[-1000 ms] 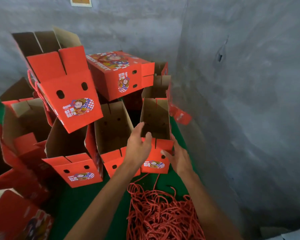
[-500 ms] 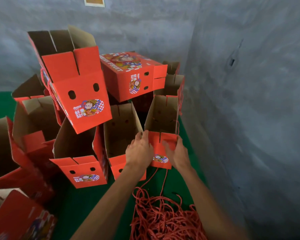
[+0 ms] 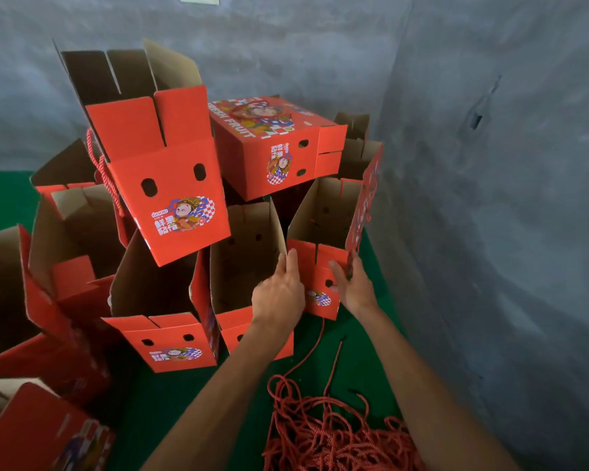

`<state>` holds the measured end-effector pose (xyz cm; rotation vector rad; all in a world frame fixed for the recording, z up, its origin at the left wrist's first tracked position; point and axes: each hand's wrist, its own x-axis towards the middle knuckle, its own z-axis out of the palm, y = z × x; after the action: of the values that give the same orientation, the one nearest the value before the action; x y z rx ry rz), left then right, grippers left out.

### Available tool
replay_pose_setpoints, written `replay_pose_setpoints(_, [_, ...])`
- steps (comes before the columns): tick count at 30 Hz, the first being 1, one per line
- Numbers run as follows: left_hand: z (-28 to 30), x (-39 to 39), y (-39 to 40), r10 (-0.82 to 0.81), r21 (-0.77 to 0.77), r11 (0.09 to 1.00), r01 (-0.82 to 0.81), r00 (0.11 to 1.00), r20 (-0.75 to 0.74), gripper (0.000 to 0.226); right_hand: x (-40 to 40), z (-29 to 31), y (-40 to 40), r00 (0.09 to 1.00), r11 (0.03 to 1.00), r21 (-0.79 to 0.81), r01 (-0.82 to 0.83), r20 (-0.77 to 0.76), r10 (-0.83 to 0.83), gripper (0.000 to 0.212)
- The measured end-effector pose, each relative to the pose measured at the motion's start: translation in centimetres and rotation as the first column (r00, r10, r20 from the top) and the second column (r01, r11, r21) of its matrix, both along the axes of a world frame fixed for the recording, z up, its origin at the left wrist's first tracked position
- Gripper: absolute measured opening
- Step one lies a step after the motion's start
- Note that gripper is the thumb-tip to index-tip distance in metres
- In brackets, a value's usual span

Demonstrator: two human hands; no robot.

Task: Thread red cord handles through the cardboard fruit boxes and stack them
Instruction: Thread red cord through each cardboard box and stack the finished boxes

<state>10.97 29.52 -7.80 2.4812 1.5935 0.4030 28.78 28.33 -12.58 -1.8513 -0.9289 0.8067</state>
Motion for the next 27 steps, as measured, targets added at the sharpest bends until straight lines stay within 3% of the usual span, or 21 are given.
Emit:
replay_pose_setpoints(4, [0.1, -0.6, -0.5, -0.067, 0.019, 0.998, 0.067, 0.998, 0.015, 0.067, -0.5, -0.1, -0.3, 0.998, 0.998, 0.019, -0.065, 0.026, 0.065, 0.044])
replay_pose_setpoints(10, [1.0, -4.1, -2.6, -0.114, 0.119, 0.988, 0.095, 0.979, 0.168, 0.060, -2.1, -1.3, -3.0, 0.992, 0.994, -0.065, -0.089, 0.079, 0.094, 0.032])
replay_pose_setpoints(13, [1.1, -7.4, -4.6, -0.145, 0.204, 0.974, 0.095, 0.958, 0.248, 0.053, -2.9, -3.6, -6.0, 0.959, 0.942, -0.298, -0.152, 0.186, 0.213, 0.021])
replay_pose_setpoints(15, [0.6, -9.7, -6.0, -0.172, 0.266, 0.960, 0.092, 0.941, 0.293, 0.048, -4.1, -6.1, -8.8, 0.909, 0.835, -0.513, -0.199, 0.222, 0.353, 0.018])
replay_pose_setpoints(16, [0.2, -10.8, -6.8, -0.177, 0.287, 0.954, 0.084, 0.932, 0.316, 0.047, -4.7, -7.7, -10.2, 0.884, 0.787, -0.578, -0.217, 0.225, 0.409, 0.022])
replay_pose_setpoints(17, [-0.3, -11.7, -7.5, -0.175, 0.292, 0.953, 0.075, 0.926, 0.334, 0.046, -5.5, -9.0, -11.8, 0.859, 0.748, -0.629, -0.210, 0.246, 0.448, 0.040])
replay_pose_setpoints(20, [-1.9, -14.2, -9.6, -0.150, 0.250, 0.966, 0.066, 0.929, 0.338, 0.045, -8.4, -12.2, -15.6, 0.777, 0.775, -0.603, -0.188, 0.391, 0.492, 0.070])
replay_pose_setpoints(27, [-5.1, -19.4, -13.6, -0.102, 0.167, 0.984, 0.057, 0.956, 0.274, 0.037, -14.9, -13.3, -17.4, 0.825, 0.867, -0.425, -0.260, 0.368, 0.428, 0.084])
